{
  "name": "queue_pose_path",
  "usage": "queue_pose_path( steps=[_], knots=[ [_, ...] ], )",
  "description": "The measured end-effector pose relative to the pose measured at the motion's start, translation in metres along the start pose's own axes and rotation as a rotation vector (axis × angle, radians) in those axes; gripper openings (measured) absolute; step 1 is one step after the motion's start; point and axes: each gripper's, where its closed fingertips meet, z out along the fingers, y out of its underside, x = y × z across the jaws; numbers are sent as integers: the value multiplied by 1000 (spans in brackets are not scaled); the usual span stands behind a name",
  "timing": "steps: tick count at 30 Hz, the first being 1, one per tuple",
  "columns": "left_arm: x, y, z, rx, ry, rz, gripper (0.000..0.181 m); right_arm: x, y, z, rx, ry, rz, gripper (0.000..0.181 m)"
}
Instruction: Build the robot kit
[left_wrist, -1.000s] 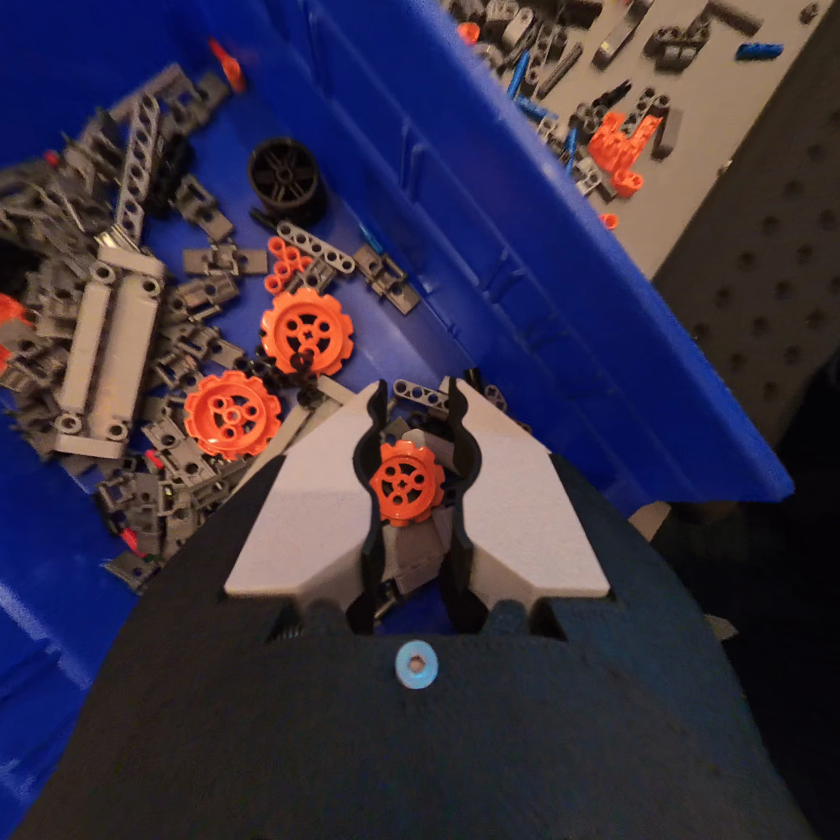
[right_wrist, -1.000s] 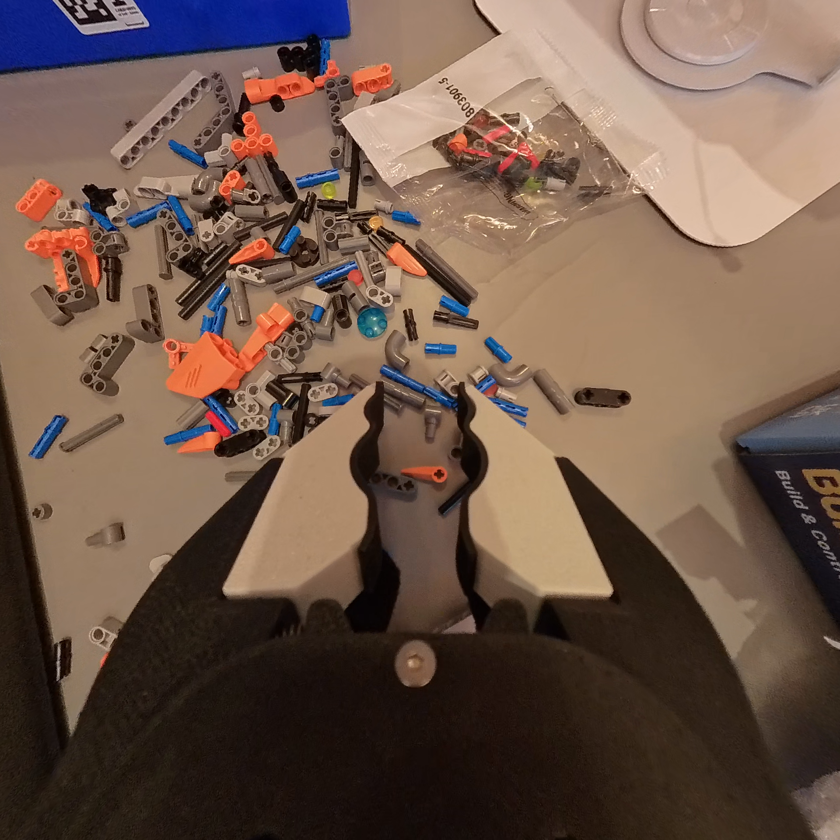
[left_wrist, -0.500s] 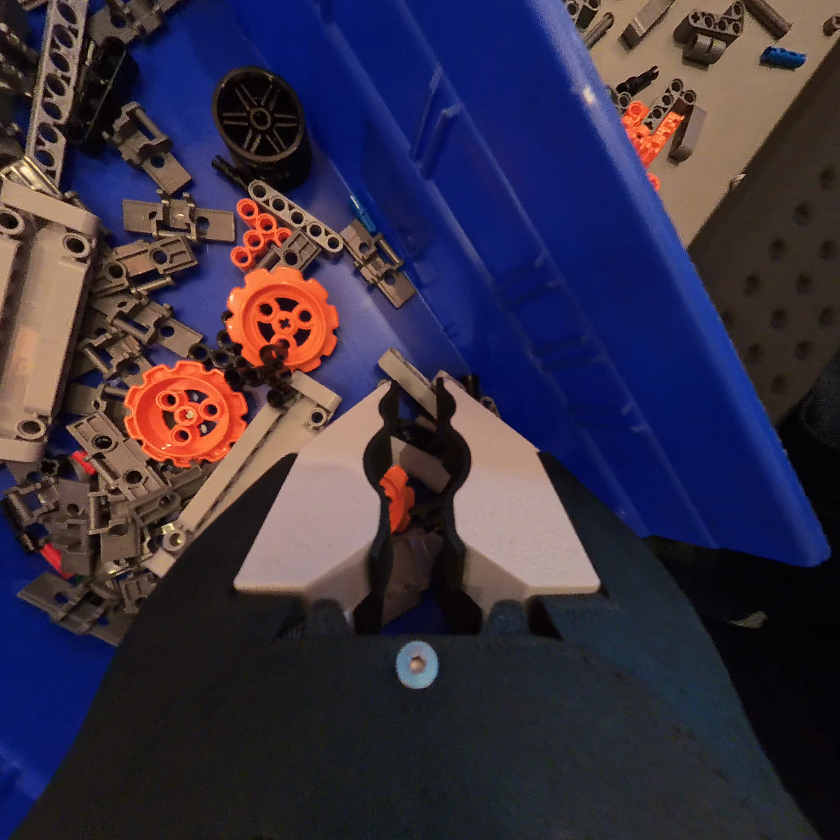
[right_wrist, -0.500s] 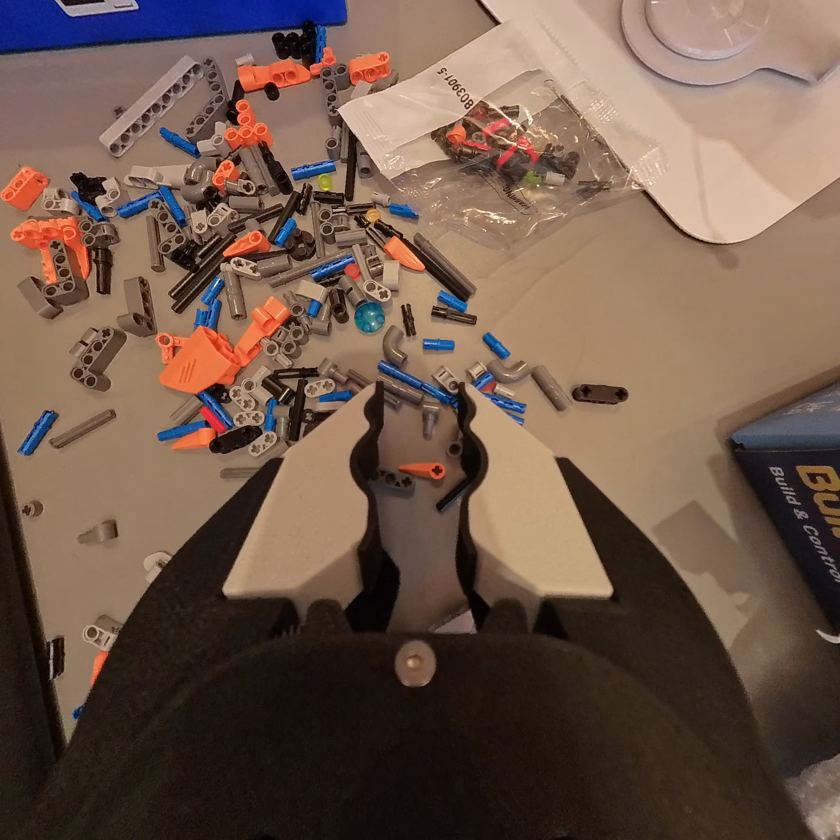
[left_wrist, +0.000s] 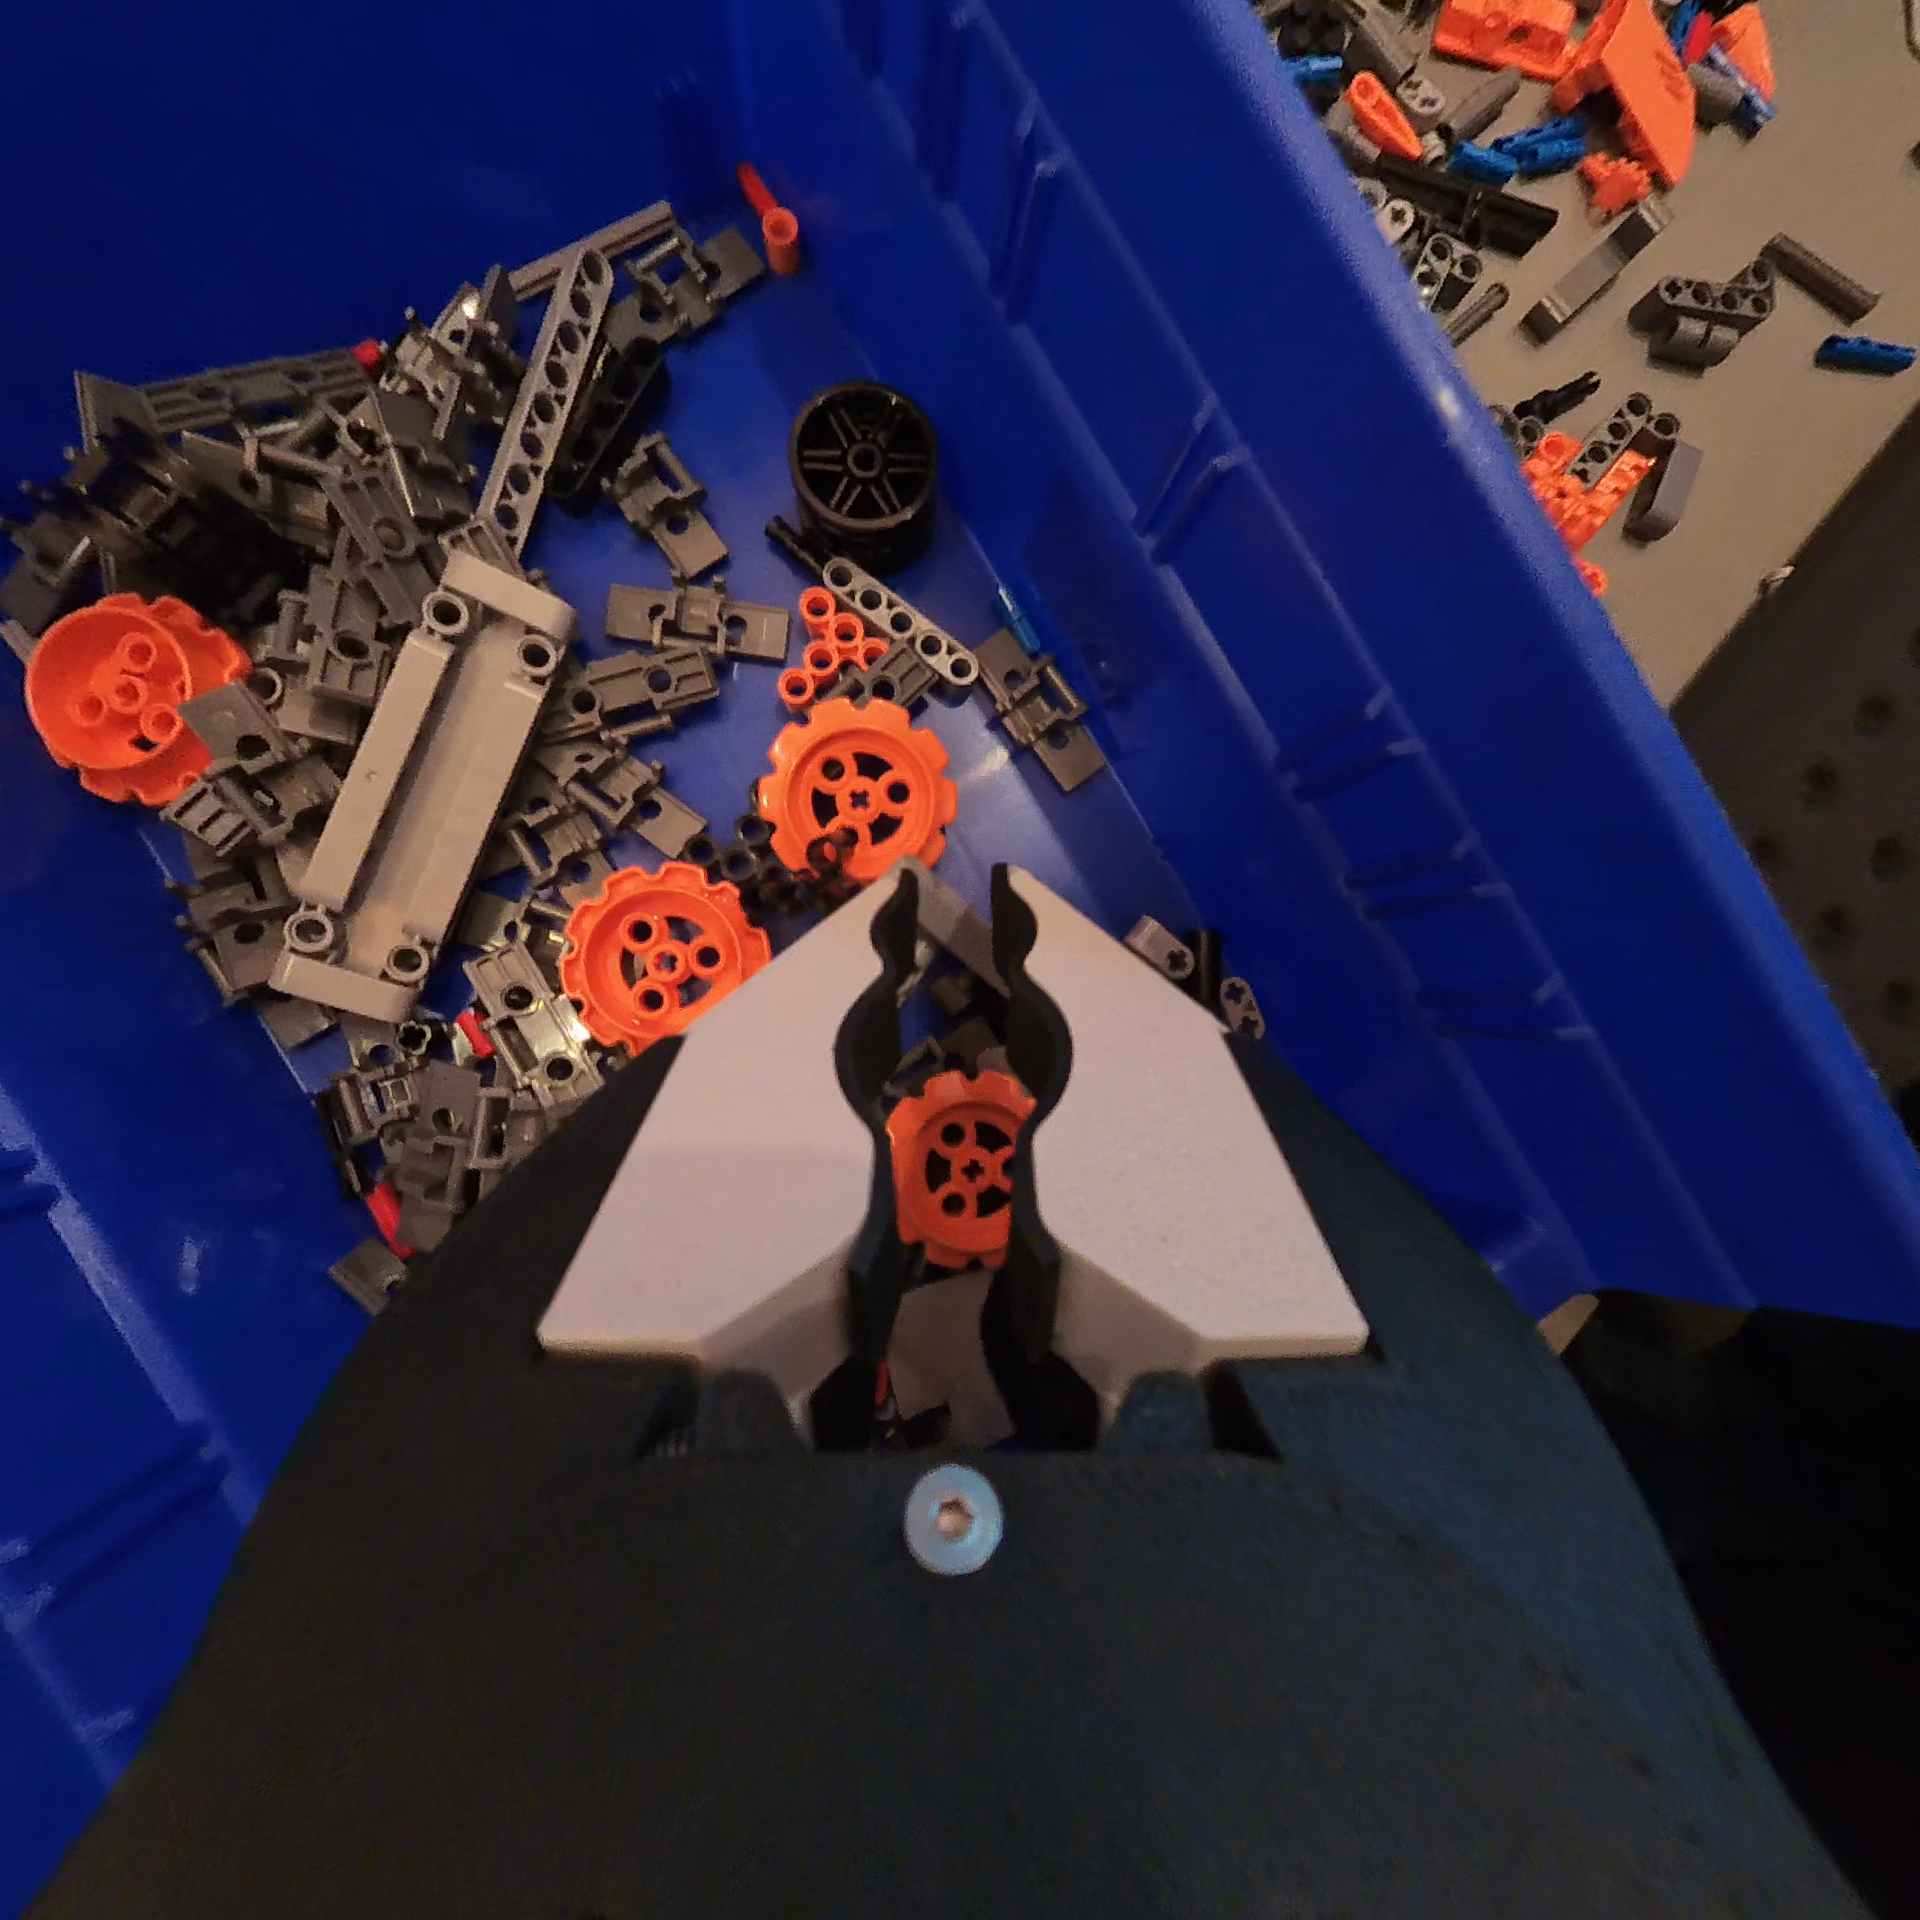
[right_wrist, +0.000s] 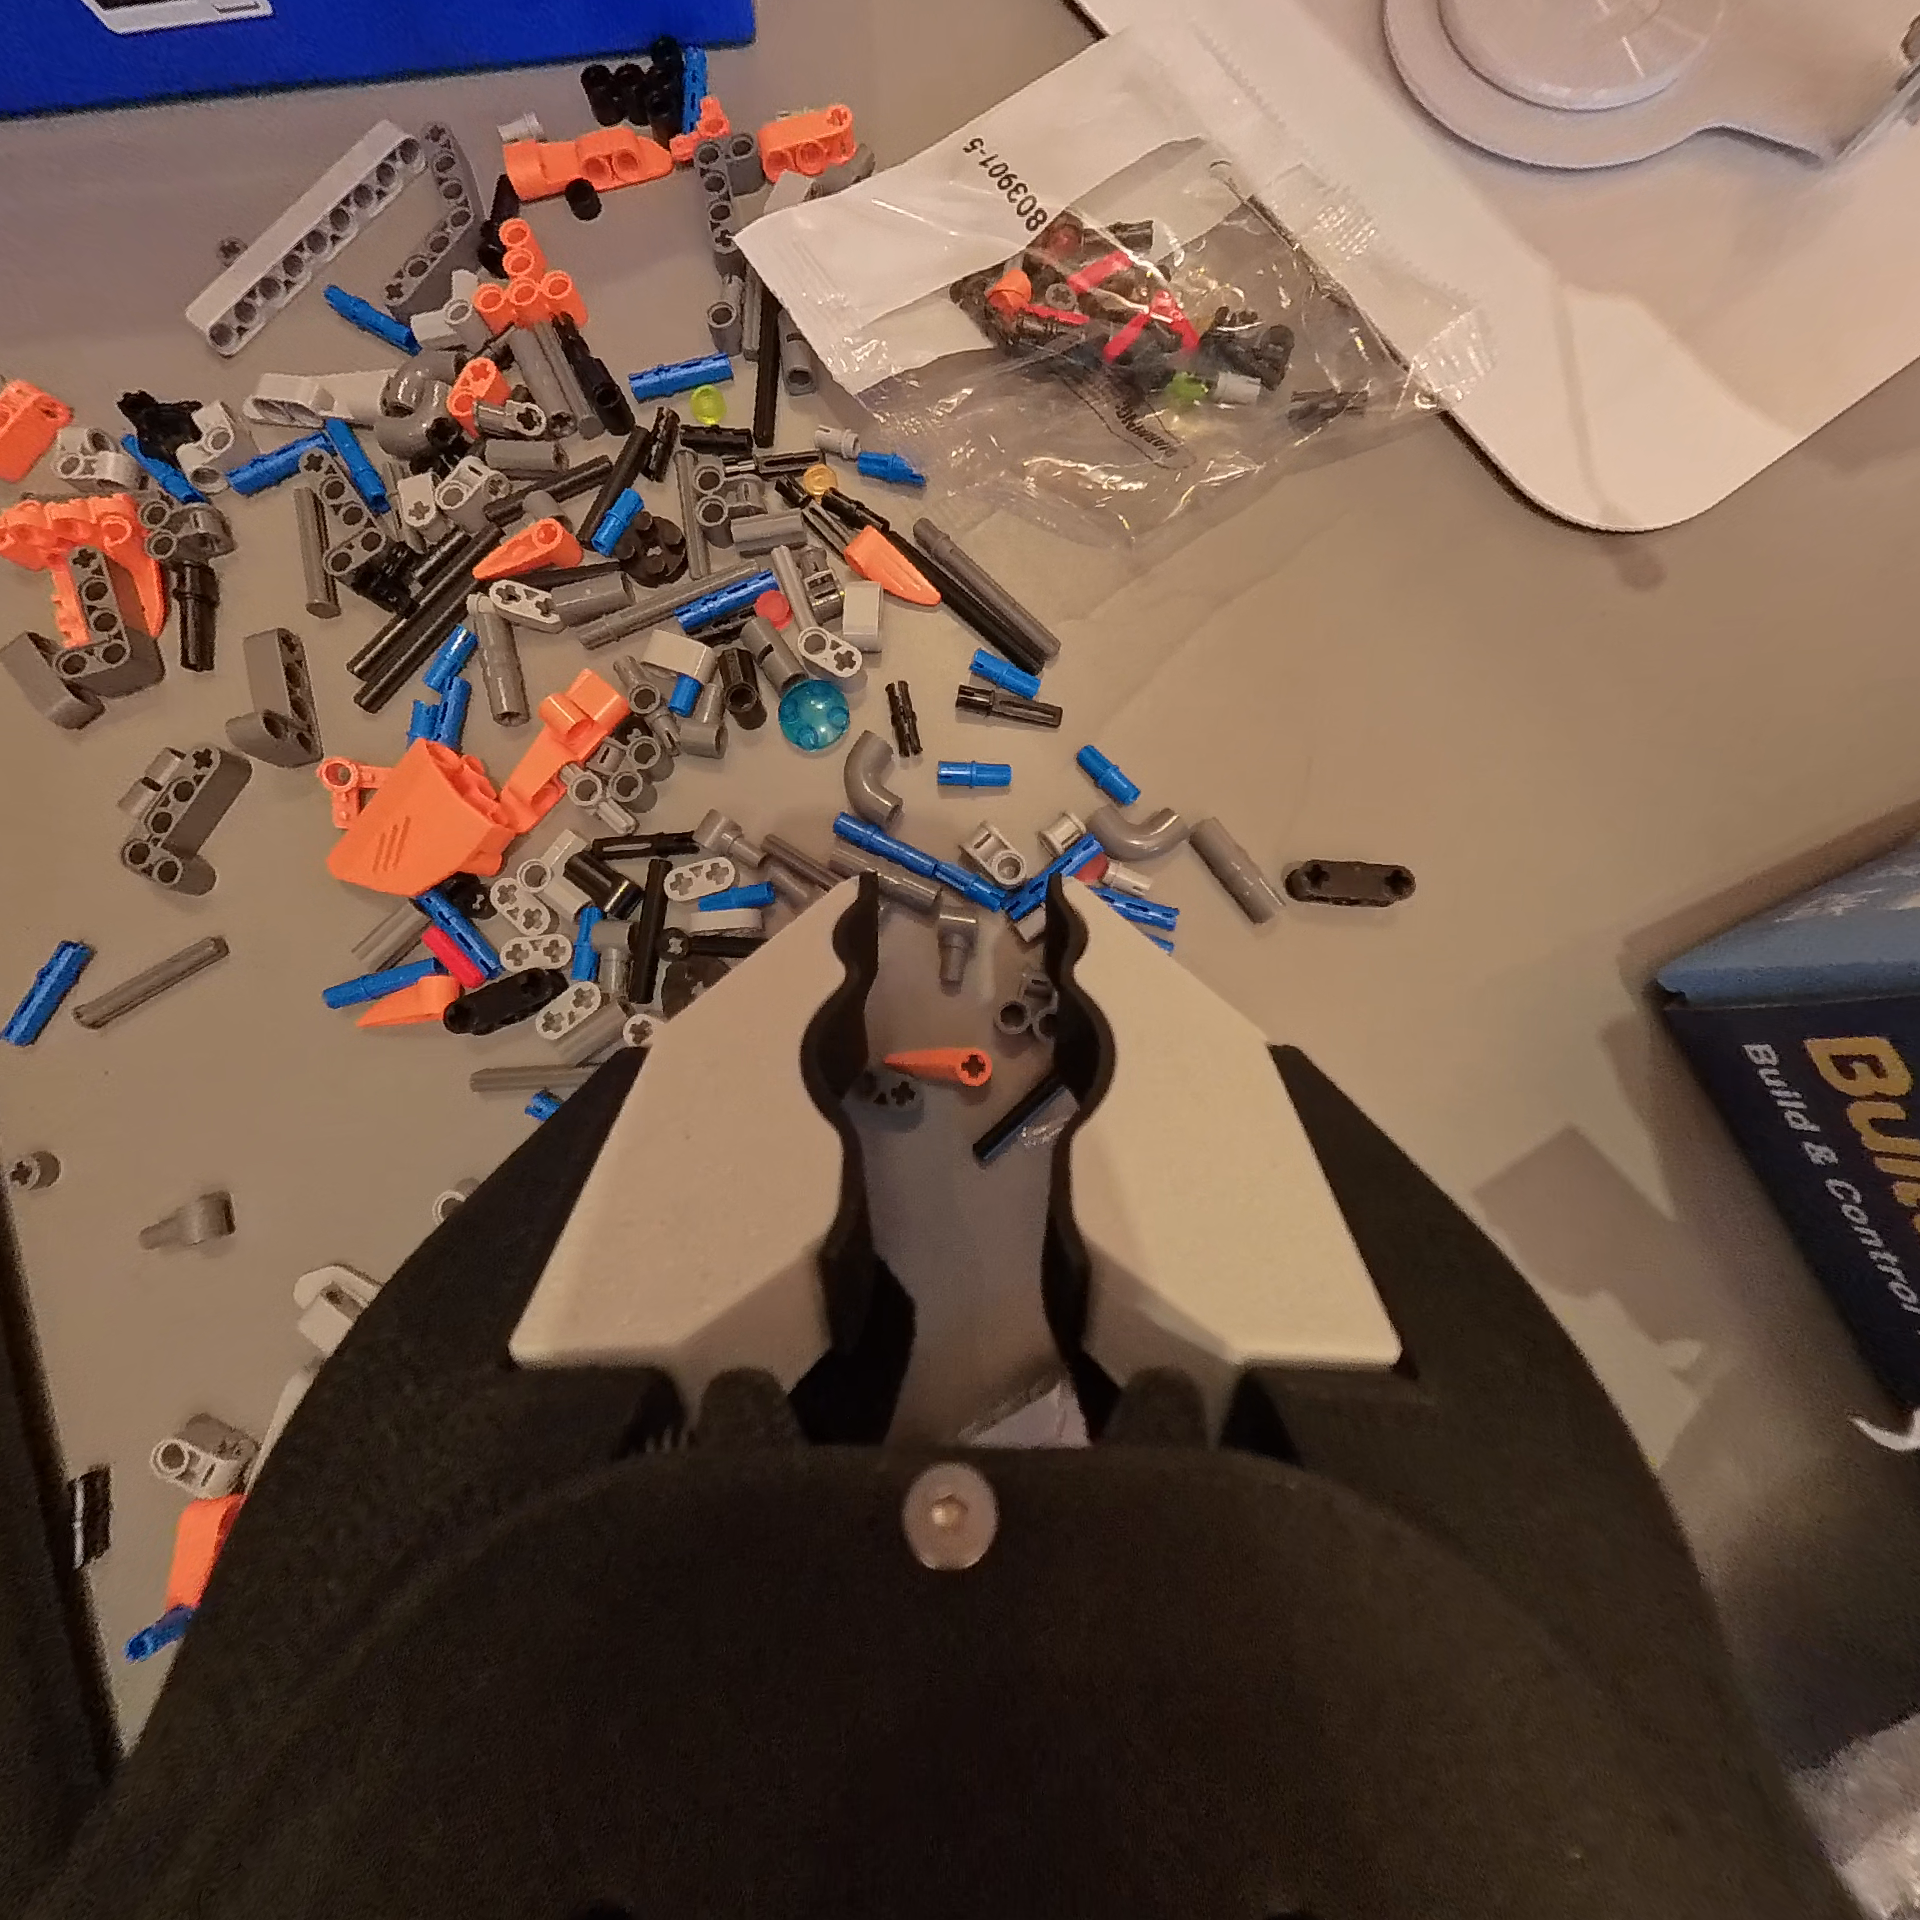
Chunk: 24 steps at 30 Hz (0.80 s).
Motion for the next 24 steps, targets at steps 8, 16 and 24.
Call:
queue_pose_path(
  steps=[8, 16, 24],
  knots=[
    [5, -40, 22, 28, 48, 41, 19, -1, 0, 1, -2, -4, -9, 29],
    [-2, -37, 57, -88, -7, -45, 11, -10, -4, -1, 2, -18, -40, 30],
    [-14, -34, 47, -81, -125, -71, 15, -16, -9, -5, 7, -14, -72, 29]
  ],
)
